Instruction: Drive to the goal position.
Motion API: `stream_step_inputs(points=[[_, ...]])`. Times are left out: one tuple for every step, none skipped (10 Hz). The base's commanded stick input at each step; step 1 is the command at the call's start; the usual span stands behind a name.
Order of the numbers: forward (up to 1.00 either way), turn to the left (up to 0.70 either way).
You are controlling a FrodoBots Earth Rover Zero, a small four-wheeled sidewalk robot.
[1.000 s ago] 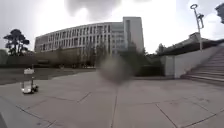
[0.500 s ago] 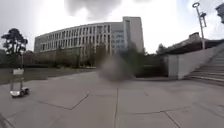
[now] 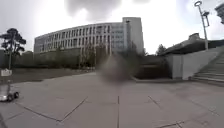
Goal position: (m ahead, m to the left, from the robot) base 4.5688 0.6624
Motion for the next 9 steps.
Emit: stream_step_inputs(points=[[0.70,0.00],[0.70,0.00],[0.70,0.00],[0.70,0.00],[0.70,0.00],[0.70,0.00],[0.70,0.00],[0.70,0.00],[0.70,0.00]])
